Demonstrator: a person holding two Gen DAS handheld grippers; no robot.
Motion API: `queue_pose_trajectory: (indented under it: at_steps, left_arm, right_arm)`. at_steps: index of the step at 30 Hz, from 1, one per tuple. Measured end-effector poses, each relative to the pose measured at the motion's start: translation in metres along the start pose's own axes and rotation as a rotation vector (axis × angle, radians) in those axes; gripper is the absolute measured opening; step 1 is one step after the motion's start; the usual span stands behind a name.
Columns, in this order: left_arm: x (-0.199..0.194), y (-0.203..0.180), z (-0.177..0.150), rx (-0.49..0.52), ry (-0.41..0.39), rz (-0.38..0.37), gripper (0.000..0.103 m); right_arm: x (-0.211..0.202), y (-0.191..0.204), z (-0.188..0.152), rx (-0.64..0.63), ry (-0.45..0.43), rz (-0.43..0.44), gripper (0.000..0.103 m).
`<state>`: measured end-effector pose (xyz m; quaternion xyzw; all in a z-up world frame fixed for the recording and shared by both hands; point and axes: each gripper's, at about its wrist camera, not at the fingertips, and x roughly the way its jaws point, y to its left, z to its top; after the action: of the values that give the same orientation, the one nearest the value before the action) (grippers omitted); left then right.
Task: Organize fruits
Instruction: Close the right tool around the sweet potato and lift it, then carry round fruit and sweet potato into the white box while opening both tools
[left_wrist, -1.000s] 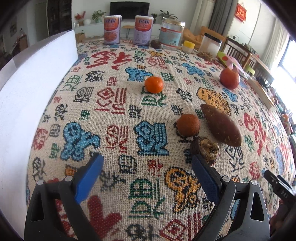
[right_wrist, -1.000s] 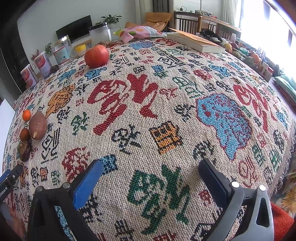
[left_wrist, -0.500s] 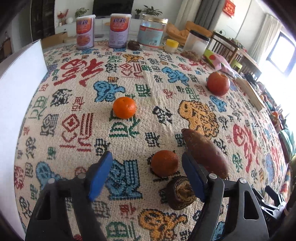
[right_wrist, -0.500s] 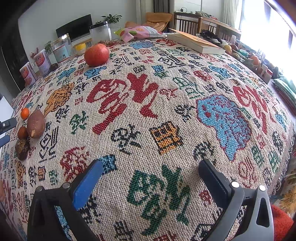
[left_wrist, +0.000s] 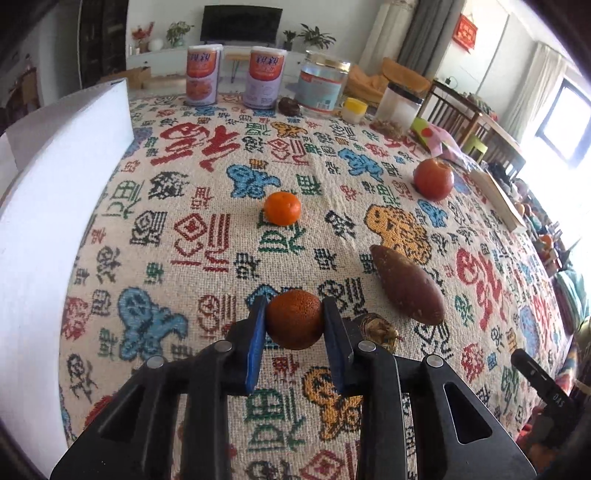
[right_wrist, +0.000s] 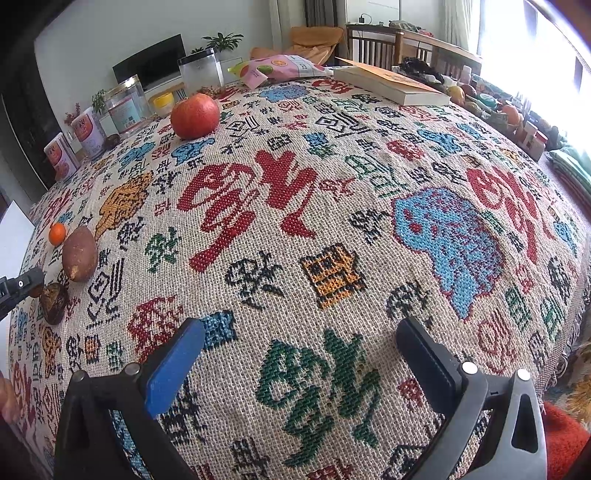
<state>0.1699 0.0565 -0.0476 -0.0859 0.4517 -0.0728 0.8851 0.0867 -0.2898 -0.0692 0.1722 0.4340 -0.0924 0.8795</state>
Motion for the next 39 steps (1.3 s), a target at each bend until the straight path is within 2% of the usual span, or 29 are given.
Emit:
queue_pose_trajectory:
  at_steps: [2, 3, 5, 6, 7, 11, 12, 14, 15, 16, 19, 22, 26, 28, 30, 33, 36, 39]
  left_arm:
    - [-0.021, 0.011, -0.007, -0.014, -0.024, 0.012, 0.030]
    - [-0.029, 0.016, -0.010, -0.022, -0.032, 0.011, 0.030]
    - [-0.043, 0.023, -0.015, -0.046, -0.038, 0.000, 0.030]
    - [-0.050, 0.025, -0.016, -0.059, -0.044, -0.009, 0.030]
    - [-0.056, 0.026, -0.017, -0.068, -0.049, -0.016, 0.030]
    - [-0.077, 0.030, -0.019, -0.091, -0.054, -0.027, 0.030]
    - [-0.082, 0.032, -0.019, -0.095, -0.052, -0.028, 0.030]
    - [-0.089, 0.035, -0.020, -0.097, -0.046, -0.033, 0.030]
    - [-0.093, 0.036, -0.021, -0.096, -0.044, -0.037, 0.030]
    - [-0.097, 0.037, -0.022, -0.096, -0.045, -0.042, 0.030]
    - [-0.111, 0.041, -0.020, -0.104, -0.056, -0.086, 0.030]
    - [-0.134, 0.048, -0.014, -0.124, -0.083, -0.145, 0.030]
    - [-0.177, 0.071, -0.005, -0.169, -0.140, -0.190, 0.029]
    - [-0.202, 0.088, -0.002, -0.187, -0.187, -0.168, 0.030]
    - [-0.224, 0.112, -0.001, -0.222, -0.223, -0.128, 0.030]
    - [-0.239, 0.152, -0.008, -0.285, -0.247, -0.015, 0.030]
    - [-0.229, 0.193, -0.021, -0.351, -0.209, 0.127, 0.030]
    - [-0.205, 0.222, -0.036, -0.385, -0.128, 0.214, 0.030]
  right_arm:
    - [-0.008, 0.004, 0.010, 0.016, 0.003, 0.173, 0.103]
    - [-0.005, 0.019, 0.020, -0.018, 0.067, 0.263, 0.102]
    - [0.006, 0.062, 0.039, -0.121, 0.212, 0.399, 0.089]
    - [0.012, 0.086, 0.049, -0.174, 0.264, 0.422, 0.076]
    - [0.019, 0.109, 0.058, -0.219, 0.291, 0.414, 0.065]
    - [0.059, 0.182, 0.078, -0.350, 0.401, 0.320, 0.061]
    - [0.069, 0.193, 0.078, -0.375, 0.424, 0.286, 0.061]
    - [0.089, 0.207, 0.074, -0.406, 0.498, 0.194, 0.053]
    - [0.096, 0.211, 0.072, -0.421, 0.524, 0.148, 0.046]
    - [0.099, 0.213, 0.070, -0.438, 0.544, 0.135, 0.043]
    - [0.096, 0.209, 0.066, -0.454, 0.577, 0.129, 0.042]
    - [0.086, 0.189, 0.073, -0.411, 0.539, 0.137, 0.042]
    - [0.044, 0.176, 0.103, -0.302, 0.418, 0.276, 0.042]
    - [0.012, 0.192, 0.111, -0.286, 0.373, 0.386, 0.042]
    - [-0.018, 0.226, 0.107, -0.309, 0.358, 0.506, 0.042]
    - [-0.054, 0.299, 0.071, -0.390, 0.383, 0.699, 0.042]
    - [-0.078, 0.370, 0.017, -0.485, 0.430, 0.845, 0.042]
    - [-0.088, 0.427, -0.036, -0.591, 0.473, 0.916, 0.042]
